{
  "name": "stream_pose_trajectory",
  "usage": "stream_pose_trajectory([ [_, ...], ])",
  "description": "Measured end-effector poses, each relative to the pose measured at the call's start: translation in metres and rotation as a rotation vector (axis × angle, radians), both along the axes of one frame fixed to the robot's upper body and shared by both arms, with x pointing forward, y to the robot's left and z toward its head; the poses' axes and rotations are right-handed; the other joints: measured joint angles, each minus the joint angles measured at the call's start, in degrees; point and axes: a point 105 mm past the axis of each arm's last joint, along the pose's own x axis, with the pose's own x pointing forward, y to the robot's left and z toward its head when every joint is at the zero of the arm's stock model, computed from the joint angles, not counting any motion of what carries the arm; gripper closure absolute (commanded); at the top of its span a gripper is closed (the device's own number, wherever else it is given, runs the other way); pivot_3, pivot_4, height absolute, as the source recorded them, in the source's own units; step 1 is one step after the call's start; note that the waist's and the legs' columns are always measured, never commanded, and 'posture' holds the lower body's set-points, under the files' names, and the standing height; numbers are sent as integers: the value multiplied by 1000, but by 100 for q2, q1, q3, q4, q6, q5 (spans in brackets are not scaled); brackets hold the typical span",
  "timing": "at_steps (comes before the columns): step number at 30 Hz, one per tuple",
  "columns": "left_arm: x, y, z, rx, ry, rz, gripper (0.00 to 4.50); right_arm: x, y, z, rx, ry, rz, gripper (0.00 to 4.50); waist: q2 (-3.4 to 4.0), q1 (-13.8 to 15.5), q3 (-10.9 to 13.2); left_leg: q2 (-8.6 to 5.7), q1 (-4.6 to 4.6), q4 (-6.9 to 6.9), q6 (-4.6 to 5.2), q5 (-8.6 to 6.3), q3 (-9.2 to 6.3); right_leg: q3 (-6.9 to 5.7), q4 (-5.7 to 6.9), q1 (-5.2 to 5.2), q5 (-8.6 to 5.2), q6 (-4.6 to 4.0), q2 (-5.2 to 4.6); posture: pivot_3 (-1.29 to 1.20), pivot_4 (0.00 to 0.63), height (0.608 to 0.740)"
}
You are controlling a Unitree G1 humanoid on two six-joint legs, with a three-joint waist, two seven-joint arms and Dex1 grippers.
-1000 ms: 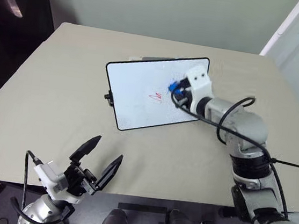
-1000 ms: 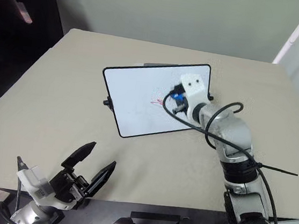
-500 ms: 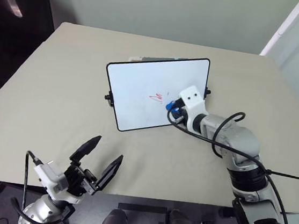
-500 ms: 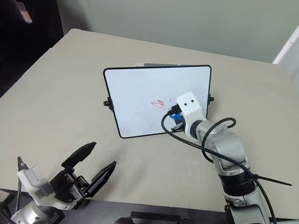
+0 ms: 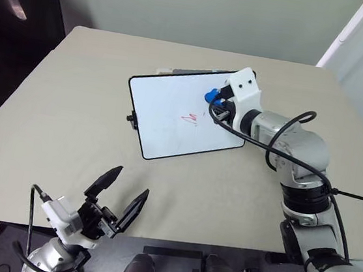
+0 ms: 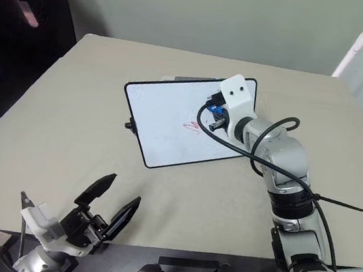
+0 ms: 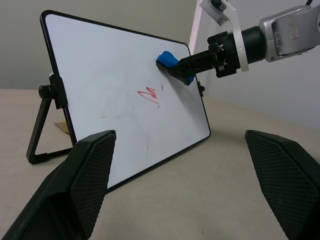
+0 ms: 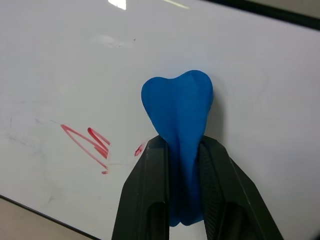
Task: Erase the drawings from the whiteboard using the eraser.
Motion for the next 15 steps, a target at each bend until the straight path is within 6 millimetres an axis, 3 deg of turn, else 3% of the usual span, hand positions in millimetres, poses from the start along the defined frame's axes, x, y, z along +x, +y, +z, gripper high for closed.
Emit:
stream_pose_trajectory([
  [2, 0, 0, 0, 0, -1, 0, 0, -4, 2, -8, -26, 16, 14, 4038, -2, 1, -1, 0, 0, 1, -7, -1, 0, 0, -1, 2, -1, -1, 0, 0, 150, 740],
  [8, 0, 0, 1, -1, -3, 1, 0, -27, 1, -74, -187, 220, 69, 4038, -2, 4, -1, 0, -3, 15, -12, -2, 8, 3, -1, 9, -2, 11, 0, 0, 150, 740],
  [12, 0, 0, 1, -1, -4, 1, 0, -25, 2, -69, -172, 210, 68, 4038, -1, 0, 0, 1, 5, 15, -1, -6, 8, 3, 1, 8, 1, 29, 0, 0, 150, 740],
  [15, 1, 0, 1, -1, -5, -1, 0, -17, 9, -38, -86, 124, 74, 4038, 0, -7, 0, 2, 8, 15, 2, -4, 8, 2, 3, 5, 3, 33, 1, 0, 150, 740],
])
